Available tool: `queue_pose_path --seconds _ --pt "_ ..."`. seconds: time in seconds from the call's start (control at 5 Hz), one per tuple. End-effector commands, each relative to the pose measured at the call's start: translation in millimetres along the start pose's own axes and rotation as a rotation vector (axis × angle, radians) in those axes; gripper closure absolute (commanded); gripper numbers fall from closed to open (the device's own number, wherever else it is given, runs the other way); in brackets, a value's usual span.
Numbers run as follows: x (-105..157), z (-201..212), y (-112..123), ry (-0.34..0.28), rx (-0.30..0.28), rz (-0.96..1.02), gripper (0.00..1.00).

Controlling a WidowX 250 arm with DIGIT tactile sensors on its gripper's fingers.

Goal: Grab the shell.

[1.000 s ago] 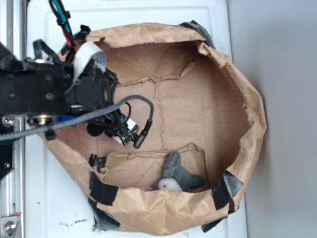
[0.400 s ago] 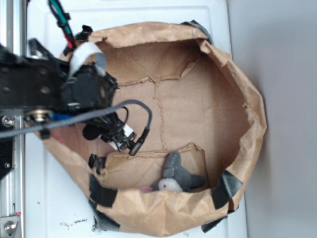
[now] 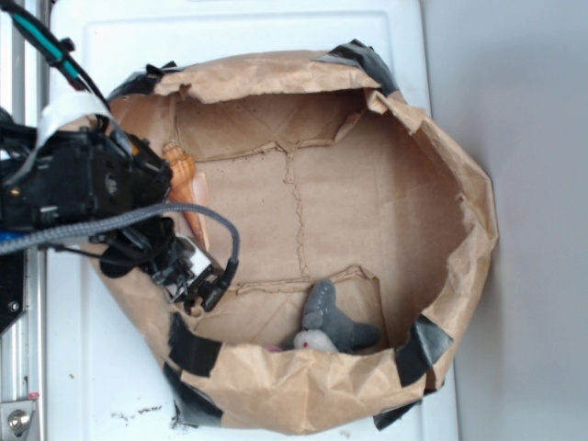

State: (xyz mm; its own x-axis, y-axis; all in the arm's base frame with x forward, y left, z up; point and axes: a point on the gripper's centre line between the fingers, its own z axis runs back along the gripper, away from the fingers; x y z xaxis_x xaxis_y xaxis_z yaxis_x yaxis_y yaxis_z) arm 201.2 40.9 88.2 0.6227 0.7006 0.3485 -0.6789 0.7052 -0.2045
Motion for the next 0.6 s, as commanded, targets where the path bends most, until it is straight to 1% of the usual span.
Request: queue_pose_path --seconds 0.0,0.2,0.4 --pt "5.8 8.6 9.0 -0.019 -0.009 0.015 0.0" --pt "5.8 8.6 9.0 -0.019 -0.009 0.015 0.0" --pt "78.6 4.4 5.3 -0.136 0.047 -0.015 0.0"
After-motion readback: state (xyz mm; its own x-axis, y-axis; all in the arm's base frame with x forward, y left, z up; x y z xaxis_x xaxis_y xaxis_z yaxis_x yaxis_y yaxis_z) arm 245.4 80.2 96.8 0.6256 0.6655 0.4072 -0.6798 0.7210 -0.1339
